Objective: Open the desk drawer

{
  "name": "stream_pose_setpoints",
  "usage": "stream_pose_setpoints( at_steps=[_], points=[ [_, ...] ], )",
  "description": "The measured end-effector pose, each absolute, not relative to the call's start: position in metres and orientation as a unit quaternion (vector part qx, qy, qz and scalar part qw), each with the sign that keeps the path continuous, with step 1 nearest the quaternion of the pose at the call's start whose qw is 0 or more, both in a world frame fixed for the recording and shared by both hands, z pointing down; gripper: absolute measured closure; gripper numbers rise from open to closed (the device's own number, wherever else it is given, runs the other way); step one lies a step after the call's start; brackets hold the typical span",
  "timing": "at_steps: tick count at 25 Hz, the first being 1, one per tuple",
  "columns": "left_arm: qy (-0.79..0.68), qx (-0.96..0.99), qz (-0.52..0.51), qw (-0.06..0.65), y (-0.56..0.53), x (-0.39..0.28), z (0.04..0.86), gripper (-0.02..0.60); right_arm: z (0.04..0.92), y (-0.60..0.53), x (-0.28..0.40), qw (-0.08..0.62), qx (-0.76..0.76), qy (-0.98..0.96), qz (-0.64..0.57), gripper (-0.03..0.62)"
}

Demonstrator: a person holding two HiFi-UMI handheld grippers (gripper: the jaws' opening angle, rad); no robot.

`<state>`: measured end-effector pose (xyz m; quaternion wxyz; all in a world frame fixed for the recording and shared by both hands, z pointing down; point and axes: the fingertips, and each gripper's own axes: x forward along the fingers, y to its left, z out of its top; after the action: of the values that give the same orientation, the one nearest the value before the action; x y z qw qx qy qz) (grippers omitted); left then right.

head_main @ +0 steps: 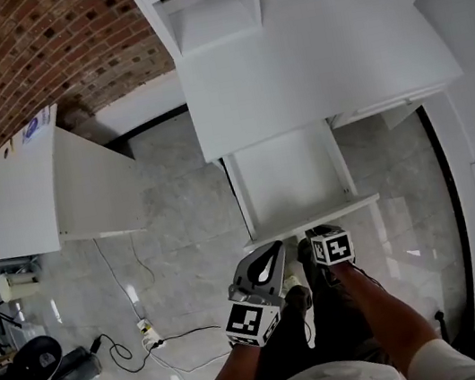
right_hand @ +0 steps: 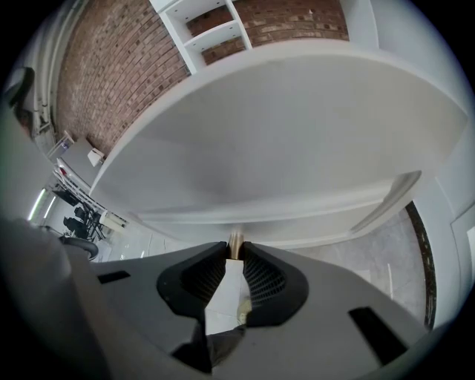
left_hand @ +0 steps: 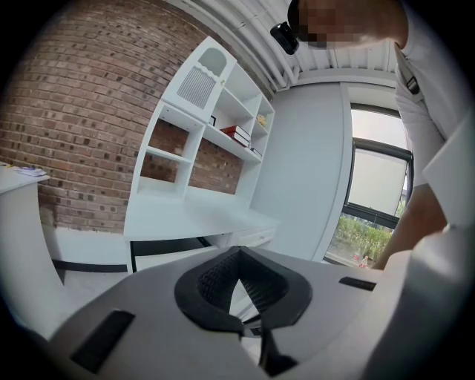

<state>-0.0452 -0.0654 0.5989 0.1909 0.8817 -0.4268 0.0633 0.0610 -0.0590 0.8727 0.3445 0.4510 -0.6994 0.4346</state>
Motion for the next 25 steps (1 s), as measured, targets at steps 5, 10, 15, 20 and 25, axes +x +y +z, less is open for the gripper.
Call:
stream_pose_setpoints(
  at_steps=[5, 10, 15, 20, 25],
  points=[
    [-0.423, 0.884, 0.064, 0.187, -0.066, -0.045, 0.595, 0.569, 0.869, -0.056, 0.063, 0.342, 0.453, -0.695, 0.441, 0.513],
    [-0.420, 0.886, 0.061, 0.188, -0.072, -0.045, 0.585, 0.569, 0.842, -0.052, 0.067, 0.343, 0.454, -0.697, 0.437, 0.514],
    [-0.410, 0.893, 0.063, 0.176, -0.076, -0.041, 0.560, 0.569, 0.795, -0.045, 0.063, 0.330, 0.438, -0.717, 0.431, 0.526],
    [-0.406, 0.895, 0.053, 0.174, -0.081, -0.041, 0.530, 0.569, 0.737, -0.053, 0.052, 0.289, 0.438, -0.739, 0.423, 0.535],
    [-0.411, 0.892, 0.045, 0.183, -0.084, -0.044, 0.508, 0.569, 0.686, -0.065, 0.040, 0.265, 0.431, -0.765, 0.400, 0.543]
  ],
)
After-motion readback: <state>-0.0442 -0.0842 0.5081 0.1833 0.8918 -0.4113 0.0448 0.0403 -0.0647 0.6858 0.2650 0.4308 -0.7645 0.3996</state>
